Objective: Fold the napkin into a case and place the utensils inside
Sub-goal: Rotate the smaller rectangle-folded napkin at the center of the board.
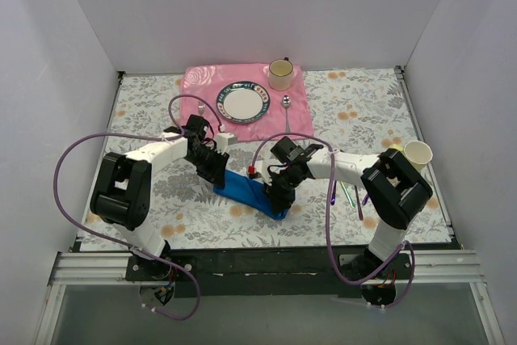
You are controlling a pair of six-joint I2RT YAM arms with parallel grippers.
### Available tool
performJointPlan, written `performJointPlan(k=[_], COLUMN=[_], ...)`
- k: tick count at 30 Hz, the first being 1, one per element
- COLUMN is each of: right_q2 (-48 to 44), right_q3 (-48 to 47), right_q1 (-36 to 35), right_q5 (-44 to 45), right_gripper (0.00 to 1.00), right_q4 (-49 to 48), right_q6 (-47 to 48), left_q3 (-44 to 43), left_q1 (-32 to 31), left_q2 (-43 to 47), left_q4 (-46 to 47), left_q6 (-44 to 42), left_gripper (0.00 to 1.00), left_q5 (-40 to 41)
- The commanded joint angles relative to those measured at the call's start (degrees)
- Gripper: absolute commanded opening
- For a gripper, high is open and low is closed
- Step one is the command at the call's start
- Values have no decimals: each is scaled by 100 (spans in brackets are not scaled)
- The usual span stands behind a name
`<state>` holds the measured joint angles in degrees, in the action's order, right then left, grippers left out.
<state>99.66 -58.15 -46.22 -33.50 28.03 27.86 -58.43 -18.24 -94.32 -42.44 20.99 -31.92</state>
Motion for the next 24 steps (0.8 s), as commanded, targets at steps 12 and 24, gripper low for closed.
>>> performJointPlan(k=[12,24], right_q2=[-597,-43], right_q3=[-583,-628], right_q1=[341,623], right_q5=[-106,36], right_gripper=[44,52], right_q4=[967,1152], right_q6=[430,457], left_q3=[-783,-19], left_q1=[171,224], left_q2=[-280,652], left_q4=[-89,-828], left_q6=[-200,-1054], left_gripper=[25,26], left_q5=[136,380])
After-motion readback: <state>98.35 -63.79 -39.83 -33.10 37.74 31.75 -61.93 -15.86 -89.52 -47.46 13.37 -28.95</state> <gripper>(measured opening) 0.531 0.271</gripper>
